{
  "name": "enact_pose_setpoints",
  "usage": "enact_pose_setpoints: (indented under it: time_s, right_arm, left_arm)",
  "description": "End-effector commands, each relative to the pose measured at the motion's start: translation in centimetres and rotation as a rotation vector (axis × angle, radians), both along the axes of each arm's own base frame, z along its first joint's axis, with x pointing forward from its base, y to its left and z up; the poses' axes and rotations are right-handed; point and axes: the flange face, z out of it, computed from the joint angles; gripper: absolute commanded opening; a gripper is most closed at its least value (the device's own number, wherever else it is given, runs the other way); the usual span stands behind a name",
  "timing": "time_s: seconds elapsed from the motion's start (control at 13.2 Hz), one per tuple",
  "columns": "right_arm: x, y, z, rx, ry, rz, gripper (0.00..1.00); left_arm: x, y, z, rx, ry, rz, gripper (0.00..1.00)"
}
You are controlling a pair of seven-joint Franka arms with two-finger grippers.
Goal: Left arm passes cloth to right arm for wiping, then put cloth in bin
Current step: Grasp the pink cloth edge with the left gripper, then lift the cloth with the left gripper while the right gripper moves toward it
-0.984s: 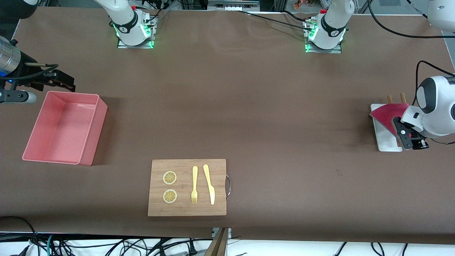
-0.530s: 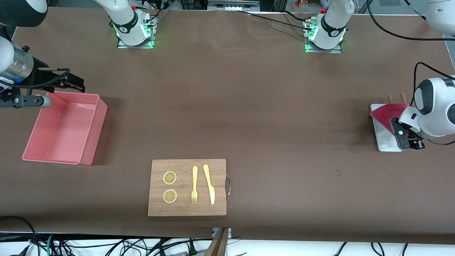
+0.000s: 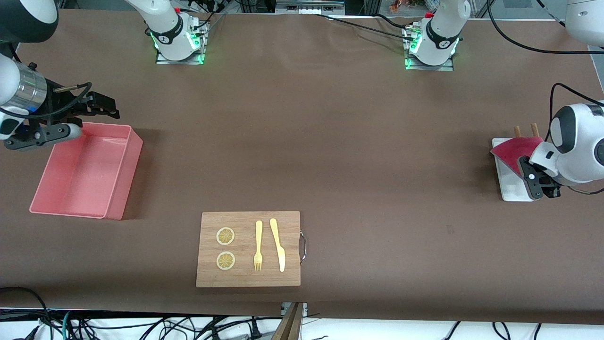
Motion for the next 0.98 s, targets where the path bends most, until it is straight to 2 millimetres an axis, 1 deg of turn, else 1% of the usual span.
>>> enact_pose_setpoints:
  time_s: [0.0, 0.15, 0.23, 0.38, 0.45, 0.53, 0.61, 0.68, 0.76, 0.83, 0.91]
  right_arm:
    - [-0.2, -2.1, -2.2, 0.115, -0.030, 0.160, 1.00]
    - [0.0, -3.8, -4.5, 0.210, -0.052, 0.274, 1.00]
    - [0.1, -4.4, -5.8, 0.260, -0.051, 0.325, 1.00]
    - [0.2, -5.0, -9.1, 0.414, -0.058, 0.474, 1.00]
    - [0.6, -5.2, -10.9, 0.490, -0.070, 0.540, 1.00]
    - [0.9, -5.1, -12.5, 0.558, -0.082, 0.613, 1.00]
    - [1.2, -5.8, -14.5, 0.635, -0.104, 0.654, 1.00]
    - [1.5, -5.7, -16.5, 0.722, -0.126, 0.702, 1.00]
    - [1.7, -6.1, -18.6, 0.828, -0.168, 0.731, 1.00]
    - [1.9, -5.8, -20.8, 0.927, -0.205, 0.756, 1.00]
    - [2.0, -5.7, -23.1, 1.034, -0.257, 0.775, 1.00]
  left_arm:
    - [0.8, -3.0, 5.9, 0.007, 0.058, -0.018, 0.00]
    - [1.4, -6.6, 9.6, 0.009, 0.132, 0.051, 0.00]
    - [1.4, -8.4, 10.8, 0.001, 0.154, 0.105, 0.00]
    - [1.3, -12.5, 13.2, -0.064, 0.178, 0.201, 0.00]
    - [1.2, -14.6, 14.3, -0.112, 0.192, 0.262, 0.00]
    - [1.0, -16.9, 15.5, -0.165, 0.206, 0.327, 0.00]
    - [0.8, -19.2, 16.6, -0.210, 0.219, 0.391, 0.00]
    - [0.8, -21.6, 17.8, -0.255, 0.217, 0.464, 0.00]
    - [0.6, -24.1, 18.6, -0.295, 0.226, 0.546, 0.00]
    - [0.4, -26.3, 19.1, -0.325, 0.245, 0.621, 0.00]
    - [0.0, -29.0, 19.6, -0.356, 0.267, 0.661, 0.00]
